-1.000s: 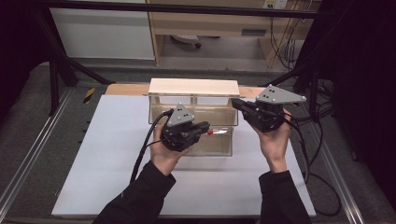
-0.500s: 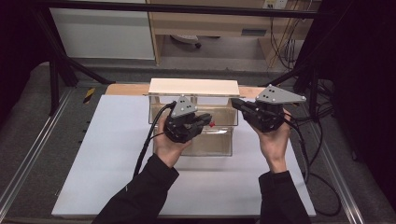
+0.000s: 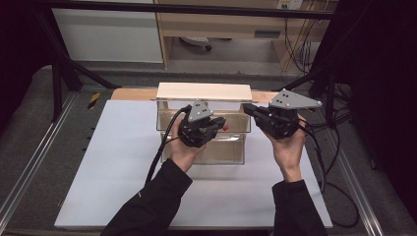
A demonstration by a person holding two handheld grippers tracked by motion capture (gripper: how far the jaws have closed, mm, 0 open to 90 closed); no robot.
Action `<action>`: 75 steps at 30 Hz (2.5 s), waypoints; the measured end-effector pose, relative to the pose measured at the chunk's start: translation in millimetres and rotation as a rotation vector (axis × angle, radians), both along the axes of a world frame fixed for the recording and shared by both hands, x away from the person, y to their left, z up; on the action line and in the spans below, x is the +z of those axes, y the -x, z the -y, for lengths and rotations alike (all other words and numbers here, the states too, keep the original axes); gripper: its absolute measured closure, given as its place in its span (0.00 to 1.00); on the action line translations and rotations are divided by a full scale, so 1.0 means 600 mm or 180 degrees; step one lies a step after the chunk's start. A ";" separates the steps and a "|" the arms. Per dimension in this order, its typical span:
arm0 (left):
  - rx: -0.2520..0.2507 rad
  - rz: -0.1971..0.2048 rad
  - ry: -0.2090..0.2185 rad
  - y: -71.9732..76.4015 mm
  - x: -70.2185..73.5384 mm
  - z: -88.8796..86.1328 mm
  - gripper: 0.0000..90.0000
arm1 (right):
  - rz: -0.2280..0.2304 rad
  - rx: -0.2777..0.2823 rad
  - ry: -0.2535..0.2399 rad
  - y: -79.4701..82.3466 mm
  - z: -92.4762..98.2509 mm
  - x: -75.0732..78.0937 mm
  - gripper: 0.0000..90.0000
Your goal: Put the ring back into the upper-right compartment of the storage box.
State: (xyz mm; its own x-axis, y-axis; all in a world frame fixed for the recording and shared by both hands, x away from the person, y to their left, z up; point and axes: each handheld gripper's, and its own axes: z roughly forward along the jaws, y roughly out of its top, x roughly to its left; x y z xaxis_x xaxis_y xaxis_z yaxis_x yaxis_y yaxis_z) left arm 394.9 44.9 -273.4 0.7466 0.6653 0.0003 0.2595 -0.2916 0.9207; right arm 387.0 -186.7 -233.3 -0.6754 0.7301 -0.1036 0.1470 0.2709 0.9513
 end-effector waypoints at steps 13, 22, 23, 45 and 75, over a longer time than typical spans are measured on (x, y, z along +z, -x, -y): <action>0.0063 -0.0052 -0.0141 -0.020 -0.017 0.011 0.96 | 0.0001 0.0002 -0.0001 0.000 0.000 0.000 1.00; 0.0045 -0.0060 -0.0177 -0.020 -0.016 0.015 0.94 | 0.0006 0.0003 0.0001 0.000 0.000 0.000 1.00; 0.0037 -0.0066 -0.0171 -0.019 -0.016 0.014 0.89 | 0.0008 0.0003 0.0004 0.000 0.000 0.000 1.00; -0.0192 0.0017 -0.0167 0.044 0.006 -0.061 0.43 | 0.0003 -0.0012 0.0009 0.001 0.000 -0.001 1.00; 0.0057 -0.0168 -0.0304 0.105 -0.094 -0.216 0.11 | -0.0034 -0.0027 0.0048 0.000 -0.003 -0.004 1.00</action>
